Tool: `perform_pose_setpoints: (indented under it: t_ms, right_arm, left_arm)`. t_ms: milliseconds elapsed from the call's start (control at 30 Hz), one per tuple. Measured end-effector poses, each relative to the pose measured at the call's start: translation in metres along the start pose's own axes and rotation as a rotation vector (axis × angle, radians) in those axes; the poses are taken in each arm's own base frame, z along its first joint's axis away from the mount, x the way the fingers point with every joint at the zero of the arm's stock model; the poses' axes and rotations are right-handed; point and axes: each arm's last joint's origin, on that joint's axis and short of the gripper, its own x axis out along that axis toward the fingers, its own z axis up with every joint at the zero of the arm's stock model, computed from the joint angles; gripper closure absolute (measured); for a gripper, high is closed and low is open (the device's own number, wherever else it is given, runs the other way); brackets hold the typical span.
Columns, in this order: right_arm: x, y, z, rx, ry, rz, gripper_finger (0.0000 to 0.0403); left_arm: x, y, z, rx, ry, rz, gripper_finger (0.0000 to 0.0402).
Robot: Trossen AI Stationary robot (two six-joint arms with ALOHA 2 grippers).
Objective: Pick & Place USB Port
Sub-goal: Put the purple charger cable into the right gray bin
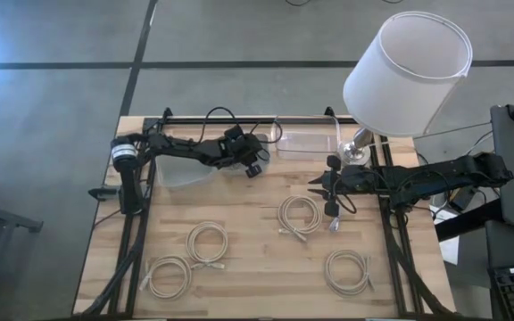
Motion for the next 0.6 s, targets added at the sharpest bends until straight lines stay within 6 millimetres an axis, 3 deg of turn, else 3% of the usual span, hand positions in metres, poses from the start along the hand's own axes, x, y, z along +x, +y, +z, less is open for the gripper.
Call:
perform_pose_setpoints:
  t_ms: [267, 600]
  right_arm:
    - [-0.004, -0.001, 0.017, -0.003, -0.051, -0.002, 0.0282]
    - [-0.008, 0.003, 0.018, 0.172, 0.010, 0.019, 0.0254]
  left_arm:
    - [-0.027, -0.010, 0.037, 0.074, 0.046, -0.038, 0.0286]
    - [-0.093, -0.010, 0.073, 0.003, 0.267, -0.050, 0.0286]
